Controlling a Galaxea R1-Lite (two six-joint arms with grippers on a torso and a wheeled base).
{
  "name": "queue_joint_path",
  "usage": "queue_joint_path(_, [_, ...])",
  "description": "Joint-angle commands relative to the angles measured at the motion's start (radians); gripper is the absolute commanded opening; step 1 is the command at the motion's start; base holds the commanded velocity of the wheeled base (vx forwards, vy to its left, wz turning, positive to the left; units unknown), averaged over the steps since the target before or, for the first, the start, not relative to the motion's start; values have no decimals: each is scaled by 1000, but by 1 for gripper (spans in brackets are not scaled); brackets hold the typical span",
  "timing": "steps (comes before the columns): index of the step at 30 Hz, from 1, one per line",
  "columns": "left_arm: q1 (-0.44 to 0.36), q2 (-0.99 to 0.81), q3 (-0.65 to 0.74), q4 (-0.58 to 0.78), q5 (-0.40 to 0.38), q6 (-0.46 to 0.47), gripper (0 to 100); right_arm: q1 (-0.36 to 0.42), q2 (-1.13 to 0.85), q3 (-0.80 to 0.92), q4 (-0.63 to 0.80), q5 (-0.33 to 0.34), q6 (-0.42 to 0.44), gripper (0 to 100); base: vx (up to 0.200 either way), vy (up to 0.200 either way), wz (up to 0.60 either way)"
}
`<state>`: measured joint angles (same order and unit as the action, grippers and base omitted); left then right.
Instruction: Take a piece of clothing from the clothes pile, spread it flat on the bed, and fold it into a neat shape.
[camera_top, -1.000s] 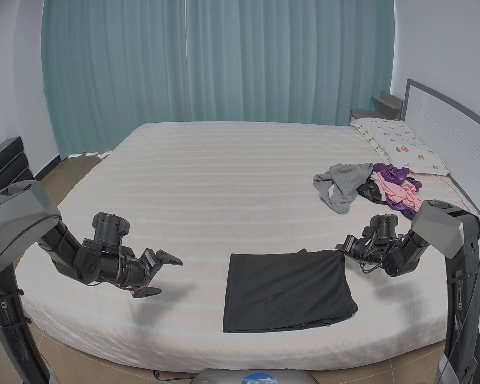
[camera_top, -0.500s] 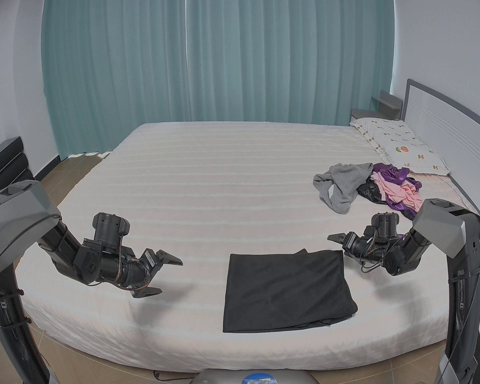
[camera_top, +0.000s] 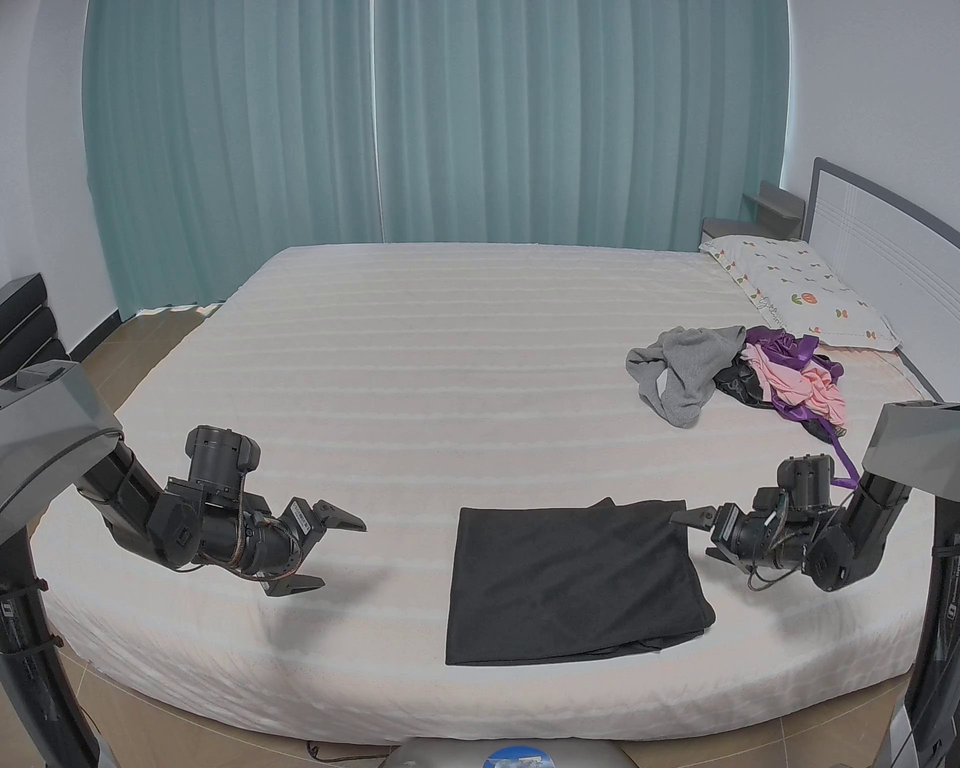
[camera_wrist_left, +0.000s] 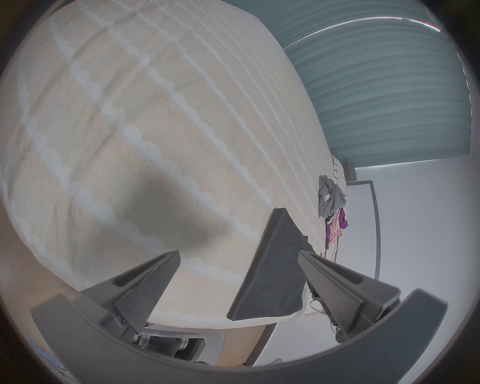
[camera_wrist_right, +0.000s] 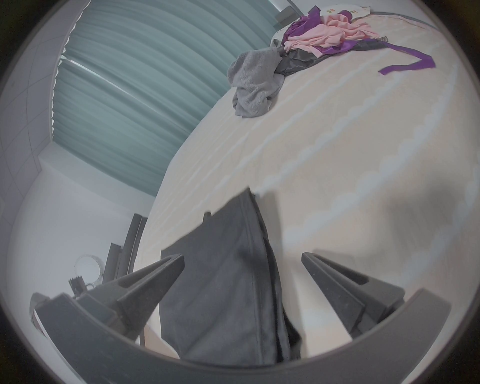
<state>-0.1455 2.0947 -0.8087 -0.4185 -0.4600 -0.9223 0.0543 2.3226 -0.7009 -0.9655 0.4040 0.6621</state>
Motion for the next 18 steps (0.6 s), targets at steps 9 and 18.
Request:
queue_joint_path(9, [0,1,0,0,0,0,100,58,-92,466,-279,32,-65,100,0,0,0])
queue_joint_path(18, [0,2,-3,0,0,0,100,62,-45,478,-321,21,-68,0,0,0,0])
